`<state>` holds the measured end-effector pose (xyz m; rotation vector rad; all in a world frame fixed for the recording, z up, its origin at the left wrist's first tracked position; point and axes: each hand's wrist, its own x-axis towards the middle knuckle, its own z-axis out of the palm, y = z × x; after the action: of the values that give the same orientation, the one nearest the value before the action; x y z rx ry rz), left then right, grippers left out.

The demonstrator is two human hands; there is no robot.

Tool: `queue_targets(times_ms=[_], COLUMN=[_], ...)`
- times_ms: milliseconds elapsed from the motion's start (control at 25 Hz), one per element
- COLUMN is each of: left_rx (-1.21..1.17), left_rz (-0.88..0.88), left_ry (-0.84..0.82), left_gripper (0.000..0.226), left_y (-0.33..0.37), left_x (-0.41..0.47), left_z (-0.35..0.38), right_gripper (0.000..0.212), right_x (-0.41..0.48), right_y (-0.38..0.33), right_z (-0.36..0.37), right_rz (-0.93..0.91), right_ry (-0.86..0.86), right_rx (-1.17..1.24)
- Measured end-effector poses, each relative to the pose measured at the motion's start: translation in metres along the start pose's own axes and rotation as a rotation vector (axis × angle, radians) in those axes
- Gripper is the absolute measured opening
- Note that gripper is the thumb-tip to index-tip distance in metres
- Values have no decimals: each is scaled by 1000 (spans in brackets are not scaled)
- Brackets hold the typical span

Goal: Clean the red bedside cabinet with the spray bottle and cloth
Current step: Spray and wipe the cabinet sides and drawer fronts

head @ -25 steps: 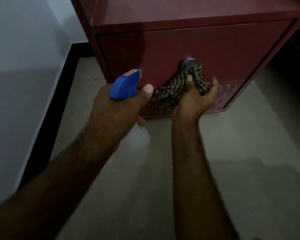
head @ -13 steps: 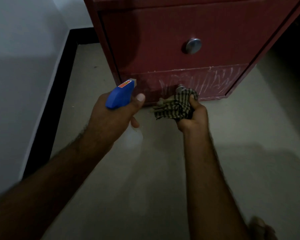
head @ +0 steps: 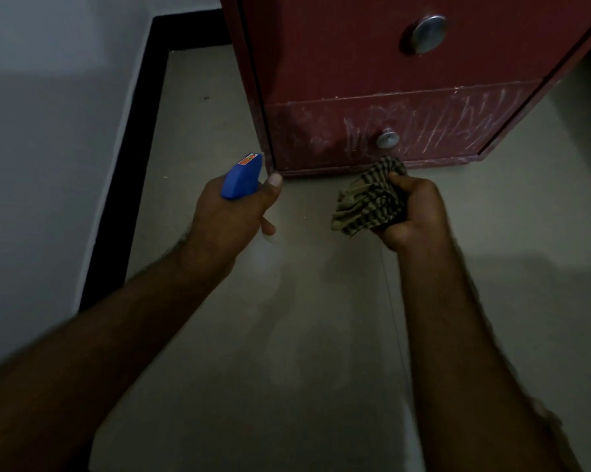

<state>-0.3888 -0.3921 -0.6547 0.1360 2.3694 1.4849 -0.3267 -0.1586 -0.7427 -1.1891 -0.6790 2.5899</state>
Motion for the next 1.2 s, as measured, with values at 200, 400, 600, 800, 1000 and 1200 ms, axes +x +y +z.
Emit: queue_targets(times_ms=[200,400,600,800,1000,1200], left_rx=[24,45,78,128,93,-8], left_rz=[-75,-89,-136,-157,-83,-17], left_ry=[86,75,35,-46,-55,-22], left_gripper=[57,67,37,28,32,28], left_y=[1,-9,-21,-32,-24,-11], left_x=[8,13,9,1,3,-3], left_z=[-1,-5,-6,-15,-25,-30], right_gripper=[57,37,27,35,34,40], right_x=[5,7,-3,-9,-5,-5], right_y=[4,12,14,19,32,60], right_z=[16,29,37,32,25,40], right_rz=[6,-18,-53,-110,-178,-382], right_ry=[-14,-10,13,89,104,56], right_rx=[45,-1,-36,-61,-149,-363])
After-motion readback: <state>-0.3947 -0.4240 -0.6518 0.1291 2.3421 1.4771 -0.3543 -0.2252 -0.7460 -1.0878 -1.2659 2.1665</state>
